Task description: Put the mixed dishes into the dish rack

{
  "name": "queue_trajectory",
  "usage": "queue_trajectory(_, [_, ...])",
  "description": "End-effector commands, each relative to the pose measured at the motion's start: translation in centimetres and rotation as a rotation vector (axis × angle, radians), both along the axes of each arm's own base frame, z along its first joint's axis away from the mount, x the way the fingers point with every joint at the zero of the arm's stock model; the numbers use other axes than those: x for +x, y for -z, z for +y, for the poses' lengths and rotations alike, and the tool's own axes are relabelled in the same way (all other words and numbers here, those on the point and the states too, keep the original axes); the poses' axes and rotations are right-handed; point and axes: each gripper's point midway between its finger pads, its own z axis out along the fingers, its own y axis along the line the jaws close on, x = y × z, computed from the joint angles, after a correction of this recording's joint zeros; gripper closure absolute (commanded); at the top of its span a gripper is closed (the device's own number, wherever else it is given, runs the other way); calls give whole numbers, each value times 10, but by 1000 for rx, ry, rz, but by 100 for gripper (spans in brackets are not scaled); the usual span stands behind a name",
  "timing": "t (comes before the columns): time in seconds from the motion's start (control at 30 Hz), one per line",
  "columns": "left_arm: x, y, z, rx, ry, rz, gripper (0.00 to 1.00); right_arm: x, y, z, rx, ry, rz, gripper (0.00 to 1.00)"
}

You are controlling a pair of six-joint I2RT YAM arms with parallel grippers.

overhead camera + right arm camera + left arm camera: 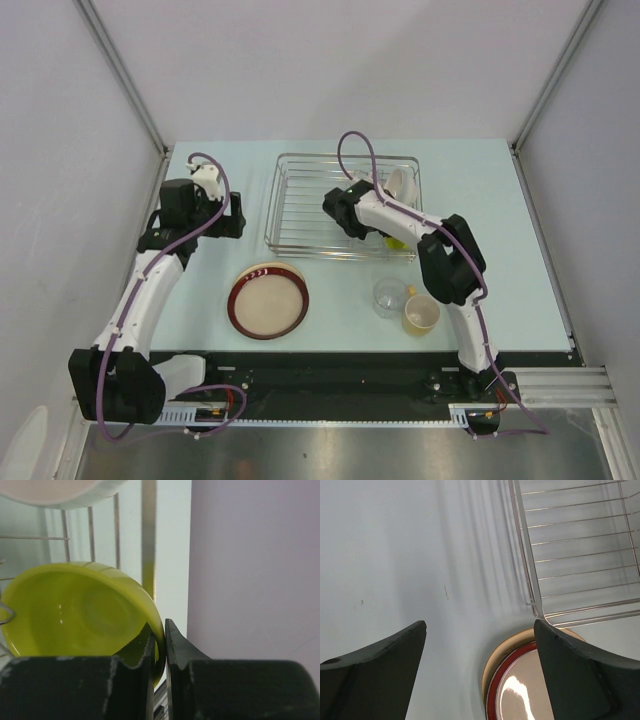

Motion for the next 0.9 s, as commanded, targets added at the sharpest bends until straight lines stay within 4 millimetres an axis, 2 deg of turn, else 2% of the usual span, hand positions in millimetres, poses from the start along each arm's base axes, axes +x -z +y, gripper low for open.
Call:
queue_trajectory(0.0, [1, -14, 2, 8, 15, -63, 6, -2, -5, 2, -37, 0, -11, 86])
queue_trajectory(0.07, [2, -13, 1, 6, 15, -62, 6, -1, -5, 5, -32, -5, -12, 80])
queue_trajectory(0.1, [2, -13, 1, 2, 16, -61, 6, -1, -6, 8, -27, -11, -18, 71])
queue_trajectory(0.3, [2, -11, 0, -3, 13, -55, 6, 1, -4, 14, 1, -23, -16, 43])
queue_trajectory(0.43, [2, -10, 1, -2, 12, -49, 6, 2, -22, 15, 22, -22, -67, 41])
queue_trajectory(0.57, [3, -15, 0, -2, 14, -52, 6, 1, -54, 20, 126, -24, -133, 40])
queue_trajectory(0.6, [4, -16, 0, 1, 15, -53, 6, -2, -70, 21, 179, -34, -161, 40])
queue_trajectory(0.7, [4, -24, 4, 26, 12, -69, 6, -8, -90, 47, 369, -97, -191, 40])
queue_trajectory(0.73, [3, -24, 6, 37, 10, -73, 6, -14, -108, 51, 451, -120, -220, 40])
queue_trajectory(0.77, [3, -24, 8, 60, 18, -85, 5, -21, -106, 62, 539, -153, -181, 40])
queue_trajectory(0.8, [3, -23, 11, 80, 11, -91, 5, -22, -111, 74, 625, -182, -203, 39])
queue_trajectory(0.83, [3, -18, 13, 92, 9, -83, 5, -35, -124, 84, 771, -227, -186, 38])
queue_trajectory(0.87, [3, -15, 15, 111, 13, -80, 5, -43, -116, 90, 829, -251, -153, 37])
